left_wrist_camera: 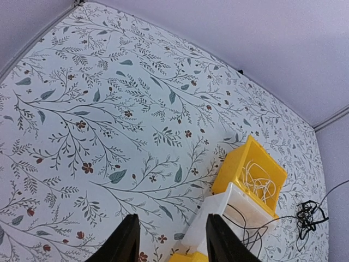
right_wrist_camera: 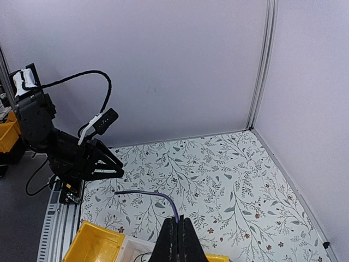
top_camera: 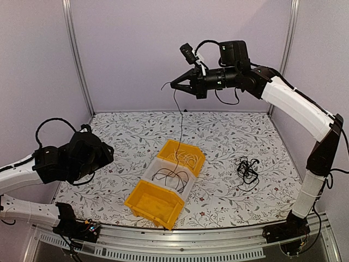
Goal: Untangle the cables
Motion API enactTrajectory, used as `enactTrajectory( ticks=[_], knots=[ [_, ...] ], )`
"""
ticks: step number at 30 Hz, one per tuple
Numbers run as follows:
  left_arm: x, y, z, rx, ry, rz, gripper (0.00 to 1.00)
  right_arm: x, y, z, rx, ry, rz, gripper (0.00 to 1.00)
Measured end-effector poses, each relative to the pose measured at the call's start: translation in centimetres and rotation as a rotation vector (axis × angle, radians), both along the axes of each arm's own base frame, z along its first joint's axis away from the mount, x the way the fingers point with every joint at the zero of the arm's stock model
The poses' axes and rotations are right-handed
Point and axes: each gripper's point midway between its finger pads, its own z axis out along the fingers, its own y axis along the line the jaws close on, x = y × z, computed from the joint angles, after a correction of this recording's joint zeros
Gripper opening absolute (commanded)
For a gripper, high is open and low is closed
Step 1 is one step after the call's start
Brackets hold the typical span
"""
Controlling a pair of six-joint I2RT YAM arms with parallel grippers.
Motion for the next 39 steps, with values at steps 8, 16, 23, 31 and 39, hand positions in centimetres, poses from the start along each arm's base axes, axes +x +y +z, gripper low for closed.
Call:
enactTrajectory(
  ticks=[8,16,23,31,39],
  knots=[
    [-0.3,0.3,-0.3,-0.023,0.001,0.007,0.45,-2.1,2.7,-1.8,-0.024,0.028,0.071,0.0],
    [-0.3,0.1,-0.4,-0.03,0.01,0.002,0.45,-2.0,3.4,-8.8,-0.129,0.12,0.085,0.0],
    [-0.3,-0.2,-0.8,-0.026,0.021,-0.005,0.45,-3.1,4.1,-17.2,-0.268,0.24,0.118,0.0],
    [-0.3,-0.2,-0.9,-0.026,0.025,-0.008,0.45,-5.4,5.8,-20.2,-0.318,0.274,0.176,0.0],
    [-0.4,-0.2,-1.0,-0.024,0.028,-0.01,0.45,-6.9,9.1,-19.4,-0.283,0.253,0.262,0.0]
  ],
)
